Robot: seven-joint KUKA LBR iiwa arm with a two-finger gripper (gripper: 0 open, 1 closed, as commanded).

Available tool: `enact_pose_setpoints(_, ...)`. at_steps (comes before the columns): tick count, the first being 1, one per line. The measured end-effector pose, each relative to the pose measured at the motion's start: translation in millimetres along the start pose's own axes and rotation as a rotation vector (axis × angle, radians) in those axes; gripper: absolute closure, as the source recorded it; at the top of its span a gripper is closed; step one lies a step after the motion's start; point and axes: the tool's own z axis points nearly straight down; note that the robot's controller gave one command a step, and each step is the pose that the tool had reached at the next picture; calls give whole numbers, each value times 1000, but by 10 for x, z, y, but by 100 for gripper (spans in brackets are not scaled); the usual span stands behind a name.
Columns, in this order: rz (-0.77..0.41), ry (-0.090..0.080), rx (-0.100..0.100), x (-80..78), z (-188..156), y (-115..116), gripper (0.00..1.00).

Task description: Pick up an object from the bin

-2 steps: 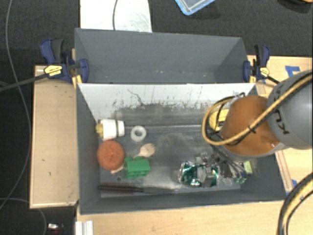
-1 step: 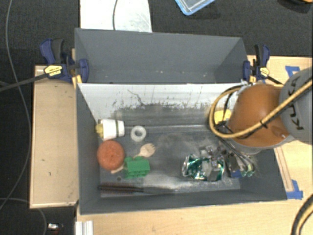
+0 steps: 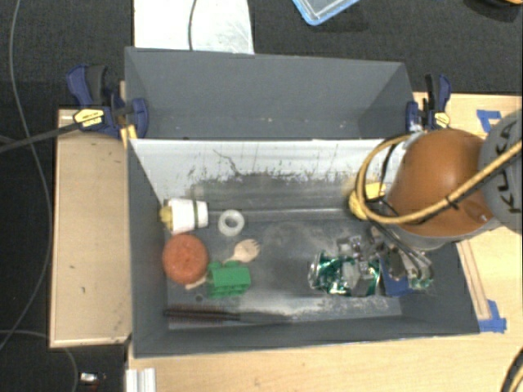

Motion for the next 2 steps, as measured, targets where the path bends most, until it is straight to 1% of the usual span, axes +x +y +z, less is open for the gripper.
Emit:
enact_pose_setpoints(1, 0, 4, -1, 2, -254, 1, 100)
enact_pose_setpoints(2, -1, -3, 1, -20, -501, -3, 100)
